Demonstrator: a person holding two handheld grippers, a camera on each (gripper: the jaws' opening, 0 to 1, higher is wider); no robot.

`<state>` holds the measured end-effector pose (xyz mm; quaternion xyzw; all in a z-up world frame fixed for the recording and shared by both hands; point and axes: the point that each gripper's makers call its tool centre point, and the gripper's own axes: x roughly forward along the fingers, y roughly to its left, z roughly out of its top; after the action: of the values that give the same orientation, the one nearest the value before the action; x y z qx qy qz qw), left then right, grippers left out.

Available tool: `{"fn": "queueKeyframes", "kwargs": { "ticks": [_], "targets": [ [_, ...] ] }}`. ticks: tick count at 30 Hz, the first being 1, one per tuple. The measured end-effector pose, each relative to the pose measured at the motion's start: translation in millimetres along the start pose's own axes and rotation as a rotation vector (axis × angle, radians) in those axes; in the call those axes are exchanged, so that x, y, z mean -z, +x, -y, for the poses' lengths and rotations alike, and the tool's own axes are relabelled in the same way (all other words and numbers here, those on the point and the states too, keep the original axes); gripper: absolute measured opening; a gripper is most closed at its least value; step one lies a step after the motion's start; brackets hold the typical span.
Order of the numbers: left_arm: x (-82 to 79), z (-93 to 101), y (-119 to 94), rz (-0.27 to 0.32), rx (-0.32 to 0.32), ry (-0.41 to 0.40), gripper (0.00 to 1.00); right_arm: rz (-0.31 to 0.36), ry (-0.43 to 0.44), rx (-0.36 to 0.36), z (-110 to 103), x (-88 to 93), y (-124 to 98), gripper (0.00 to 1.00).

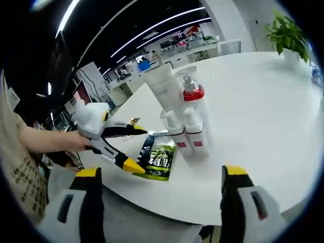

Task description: Arrange the skincare products in the storage area until every visible bottle or jar stands upright without overlapping.

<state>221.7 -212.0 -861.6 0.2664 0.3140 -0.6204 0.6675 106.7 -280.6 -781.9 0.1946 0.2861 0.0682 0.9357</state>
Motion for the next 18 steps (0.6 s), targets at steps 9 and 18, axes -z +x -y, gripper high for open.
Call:
{"fn": "queueKeyframes", "kwargs": {
  "ticks": [9,18],
  "targets": [
    [20.0,-5.7,11,-0.11,0.018,0.042,0.93,0.0,0.019,0.013,3,4.7,-2,0.98],
    [20.0,-7.2,15,-0.118,0.03,0.081,0.95,-0.001,0.027,0.015,3,6.4,-2,0.97]
  ]
}}
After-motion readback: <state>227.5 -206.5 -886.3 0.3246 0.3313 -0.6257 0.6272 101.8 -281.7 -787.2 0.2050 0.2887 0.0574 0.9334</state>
